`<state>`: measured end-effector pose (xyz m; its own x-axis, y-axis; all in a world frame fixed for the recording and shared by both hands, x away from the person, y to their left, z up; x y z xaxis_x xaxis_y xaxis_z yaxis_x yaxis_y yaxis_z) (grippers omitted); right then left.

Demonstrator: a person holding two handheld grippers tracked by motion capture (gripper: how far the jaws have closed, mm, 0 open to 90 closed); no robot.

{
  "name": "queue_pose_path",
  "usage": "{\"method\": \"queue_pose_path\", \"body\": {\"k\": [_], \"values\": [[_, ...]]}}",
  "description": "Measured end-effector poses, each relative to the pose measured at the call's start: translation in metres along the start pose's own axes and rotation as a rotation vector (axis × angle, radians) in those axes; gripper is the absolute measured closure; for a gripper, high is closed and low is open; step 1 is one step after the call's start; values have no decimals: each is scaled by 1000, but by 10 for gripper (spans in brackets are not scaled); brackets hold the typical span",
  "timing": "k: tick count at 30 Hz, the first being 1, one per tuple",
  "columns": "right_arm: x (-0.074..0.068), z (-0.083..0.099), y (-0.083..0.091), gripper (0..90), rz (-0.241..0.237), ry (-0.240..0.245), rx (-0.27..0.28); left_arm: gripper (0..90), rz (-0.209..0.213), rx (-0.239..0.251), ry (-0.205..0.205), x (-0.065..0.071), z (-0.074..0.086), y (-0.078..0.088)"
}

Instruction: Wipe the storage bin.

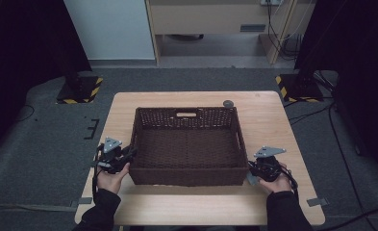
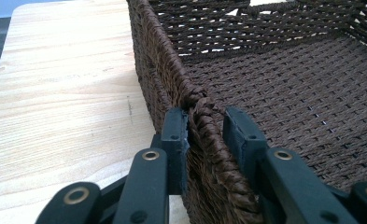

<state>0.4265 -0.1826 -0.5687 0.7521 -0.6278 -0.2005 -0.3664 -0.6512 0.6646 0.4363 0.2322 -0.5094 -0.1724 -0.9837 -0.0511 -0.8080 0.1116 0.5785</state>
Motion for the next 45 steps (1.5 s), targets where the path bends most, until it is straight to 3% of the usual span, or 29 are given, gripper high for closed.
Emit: {"method": "queue_pose_path", "body": {"k": [2, 3, 4, 5, 6, 10, 12, 15, 19, 20, 23, 27, 29, 32, 34, 36, 37, 38, 39, 40, 45], "values": [[4, 3, -2, 836, 9, -9, -23, 699, 1, -1, -1, 0, -2, -3], [5, -6, 4, 836, 16, 2, 21, 699, 2, 0, -3, -1, -3, -4], [5, -6, 4, 836, 16, 2, 21, 699, 3, -1, -7, -2, -3, -5], [4, -12, 9, 836, 14, 8, 49, 699, 7, 0, -7, -3, -4, -6], [3, -31, 27, 836, 20, 31, 155, 698, 14, -1, -1, -4, -5, -8], [-7, -48, 46, 836, -12, 57, 249, 697, 11, 0, -8, -5, -6, -10], [-9, -45, 45, 836, -22, 72, 229, 697, 14, -2, -7, -5, -6, -10], [-7, -31, 31, 836, -24, 69, 143, 694, 16, -1, -11, -5, -6, -10], [1, -12, 12, 836, -31, 31, 46, 674, 34, 4, -2, -6, -6, -11], [4, -1, 4, 836, -28, 16, -8, 657, 36, 10, -5, -6, -6, -10], [6, 7, -3, 836, -25, 2, -48, 612, 27, 18, -16, -7, -7, -10], [4, -3, 6, 836, -13, 18, -3, 532, 58, 59, -10, -7, -13, -3], [2, -13, 18, 835, -6, 29, 59, 528, 66, 62, -15, -7, -13, 1], [-12, -38, 47, 836, -7, 88, 196, 552, 85, 47, -43, -4, -7, 4], [-15, -40, 49, 835, -11, 98, 201, 558, 82, 40, -63, -4, -3, 4], [-22, -37, 49, 836, -13, 128, 174, 578, 88, 21, -66, -3, 0, 3], [-23, -31, 45, 835, -12, 127, 140, 589, 87, 18, -65, -3, 0, 2], [-23, -31, 45, 835, -12, 127, 140, 589, 85, 11, -61, -4, 1, 1], [-19, -21, 39, 836, -7, 117, 98, 599, 86, 11, -56, -4, 1, 0], [-19, -21, 39, 836, -7, 117, 98, 599, 87, 10, -52, -4, 2, 0], [-13, 10, 18, 835, -9, 59, -27, 629, 58, 0, -47, -3, 2, -2]]}}
Point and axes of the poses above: each handheld gripper's, and its own axes: y roughly backward along the jaws, z roughly out of its underside, x roughly to its right, the point moved 10 cm from there along -y, roughly forward along the jaws, and after that the axes turned 12 degrees about -z, right-handed, at the moved point
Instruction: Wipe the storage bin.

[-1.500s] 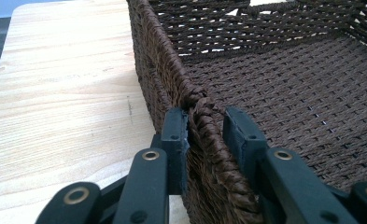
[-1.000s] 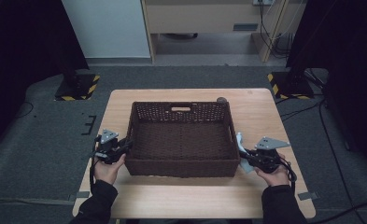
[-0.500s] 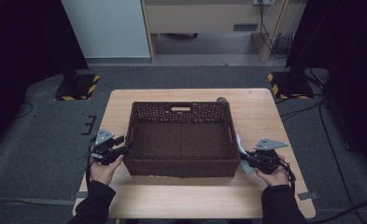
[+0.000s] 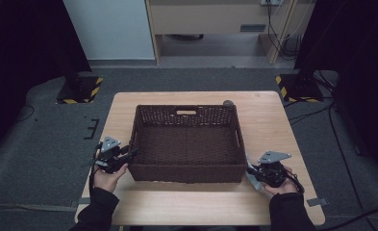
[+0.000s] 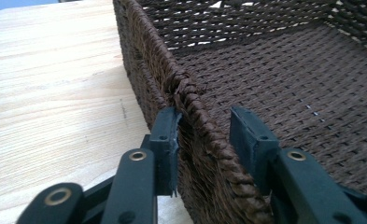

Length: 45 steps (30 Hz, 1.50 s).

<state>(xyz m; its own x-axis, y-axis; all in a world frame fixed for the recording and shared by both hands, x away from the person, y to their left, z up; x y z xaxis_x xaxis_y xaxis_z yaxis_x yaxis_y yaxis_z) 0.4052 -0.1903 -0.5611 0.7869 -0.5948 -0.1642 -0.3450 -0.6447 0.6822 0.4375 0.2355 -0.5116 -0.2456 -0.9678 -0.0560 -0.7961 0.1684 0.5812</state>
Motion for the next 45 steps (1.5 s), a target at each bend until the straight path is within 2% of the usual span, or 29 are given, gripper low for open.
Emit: {"method": "queue_pose_path", "body": {"k": [1, 3, 6, 12, 14, 17, 23, 26, 27, 28, 29, 31, 33, 35, 38, 40, 41, 42, 45], "values": [[0, 4, -3, 834, 8, -4, -18, 640, -13, -4, -2, 0, 0, 0], [0, 4, -3, 834, 7, -5, -18, 651, -20, -1, 0, 0, -1, -1], [-2, -5, 5, 833, 9, -12, 34, 657, -24, -2, 10, 0, -1, -1], [-16, -30, 35, 833, 16, 32, 172, 668, -41, -1, 15, 0, -1, -1], [-19, -32, 40, 833, 16, 41, 183, 675, -48, -1, 21, 0, -1, -1], [-22, -24, 34, 834, 2, 38, 154, 686, -58, -5, 30, 0, -1, 0], [-24, 3, 8, 833, -9, 6, 21, 694, -62, -8, 37, 0, -1, 0], [-24, 1, 10, 833, -3, 10, 25, 689, -53, -4, 40, 0, -1, 0], [-25, -8, 20, 833, 4, 17, 73, 679, -45, 1, 43, 0, -1, 0], [-26, -12, 25, 833, 8, 22, 96, 673, -33, 5, 48, 0, -1, 0], [-26, -12, 25, 833, 8, 22, 96, 668, -33, 5, 48, 0, -1, 0], [-31, -23, 39, 833, 12, 35, 161, 664, -24, 8, 50, 0, -1, 0], [-35, -28, 47, 833, 13, 47, 188, 659, -23, 10, 46, 0, -1, 0], [-39, -28, 47, 834, 14, 56, 180, 649, -18, 10, 42, 0, -1, 0], [-40, -20, 40, 834, 13, 44, 153, 634, -12, 14, 40, 0, 0, 0], [-38, -9, 32, 834, 4, 17, 109, 624, -5, 16, 41, 0, 0, 0], [-36, 1, 21, 834, 4, -2, 58, 620, -3, 16, 39, 0, 0, 0], [-36, 1, 21, 834, 4, -2, 58, 620, -2, 18, 36, 0, 0, 0], [-33, 11, 11, 834, 13, -33, 9, 605, 0, 21, 33, 0, 0, 0]]}}
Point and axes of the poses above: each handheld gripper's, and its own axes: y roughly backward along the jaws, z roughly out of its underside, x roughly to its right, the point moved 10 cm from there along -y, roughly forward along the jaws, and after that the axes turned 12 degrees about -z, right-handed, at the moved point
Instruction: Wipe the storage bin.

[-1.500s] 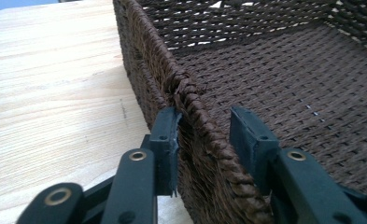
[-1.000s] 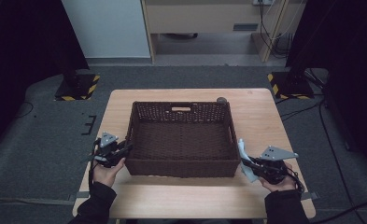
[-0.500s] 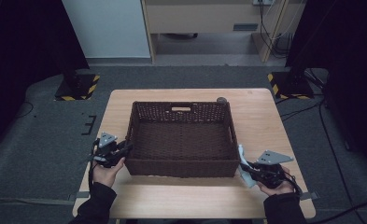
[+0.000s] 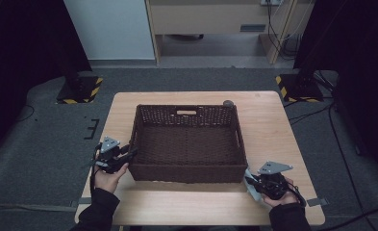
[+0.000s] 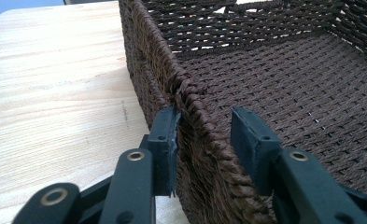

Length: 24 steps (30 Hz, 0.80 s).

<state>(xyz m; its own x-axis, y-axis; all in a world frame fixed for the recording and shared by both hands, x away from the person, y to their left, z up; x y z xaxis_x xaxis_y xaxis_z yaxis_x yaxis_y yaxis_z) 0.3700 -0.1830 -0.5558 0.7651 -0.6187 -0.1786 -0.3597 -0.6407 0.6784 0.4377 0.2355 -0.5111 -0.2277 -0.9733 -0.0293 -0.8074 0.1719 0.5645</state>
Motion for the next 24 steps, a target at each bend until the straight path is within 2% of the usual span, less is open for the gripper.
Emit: {"method": "queue_pose_path", "body": {"k": [2, 4, 7, 9, 11, 13, 15, 16, 18, 20, 24], "values": [[0, -2, 3, 834, 2, 0, 8, 600, 1, 3, -3, 0, 0, 0], [-1, -13, 16, 833, 16, -4, 75, 584, 1, 7, -3, -1, 0, 0], [-9, -34, 41, 833, 6, 10, 209, 570, 3, 8, -3, -1, 0, 0], [-14, -38, 46, 833, 0, 26, 224, 565, 3, 10, -3, -1, 0, 0], [-17, -37, 43, 833, -4, 33, 205, 561, 2, 13, -5, -1, 0, 0], [-16, -31, 34, 832, -6, 20, 175, 554, 3, 16, -6, -1, -1, 0], [-11, -24, 28, 833, -8, -3, 150, 544, 5, 17, -7, -1, 0, 0], [-6, -14, 19, 833, -6, -31, 101, 537, 8, 16, -4, -1, 0, 0], [-4, -11, 15, 833, -2, -38, 86, 535, 9, 18, -1, -1, 0, 0], [1, 0, 6, 833, 4, -60, 33, 533, 9, 19, -3, -1, 0, 0], [5, 7, -2, 832, 2, -94, -2, 530, 10, 18, -6, -2, 0, 0]]}}
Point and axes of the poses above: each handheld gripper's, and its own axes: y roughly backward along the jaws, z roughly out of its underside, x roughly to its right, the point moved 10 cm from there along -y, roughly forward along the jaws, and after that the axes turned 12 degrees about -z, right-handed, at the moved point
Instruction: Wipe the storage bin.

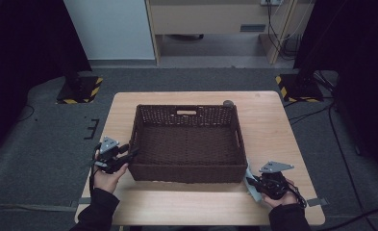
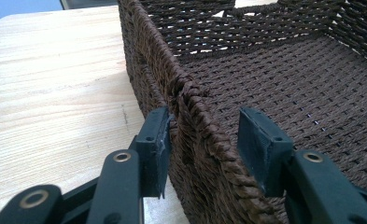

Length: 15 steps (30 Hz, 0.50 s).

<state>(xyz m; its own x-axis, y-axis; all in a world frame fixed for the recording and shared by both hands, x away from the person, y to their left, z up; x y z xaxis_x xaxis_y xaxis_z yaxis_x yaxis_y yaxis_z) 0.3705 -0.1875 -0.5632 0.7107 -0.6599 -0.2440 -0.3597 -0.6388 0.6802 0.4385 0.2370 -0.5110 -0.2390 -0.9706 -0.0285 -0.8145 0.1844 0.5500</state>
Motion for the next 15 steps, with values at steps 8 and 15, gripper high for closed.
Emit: {"method": "queue_pose_path", "body": {"k": [8, 15], "values": [[36, -12, 35, 831, 127, -54, 128, 510, -3, -2, -3, -2, 1, -2], [77, 5, 55, 827, 261, -121, 142, 512, -2, -1, -5, -2, 1, -2]]}}
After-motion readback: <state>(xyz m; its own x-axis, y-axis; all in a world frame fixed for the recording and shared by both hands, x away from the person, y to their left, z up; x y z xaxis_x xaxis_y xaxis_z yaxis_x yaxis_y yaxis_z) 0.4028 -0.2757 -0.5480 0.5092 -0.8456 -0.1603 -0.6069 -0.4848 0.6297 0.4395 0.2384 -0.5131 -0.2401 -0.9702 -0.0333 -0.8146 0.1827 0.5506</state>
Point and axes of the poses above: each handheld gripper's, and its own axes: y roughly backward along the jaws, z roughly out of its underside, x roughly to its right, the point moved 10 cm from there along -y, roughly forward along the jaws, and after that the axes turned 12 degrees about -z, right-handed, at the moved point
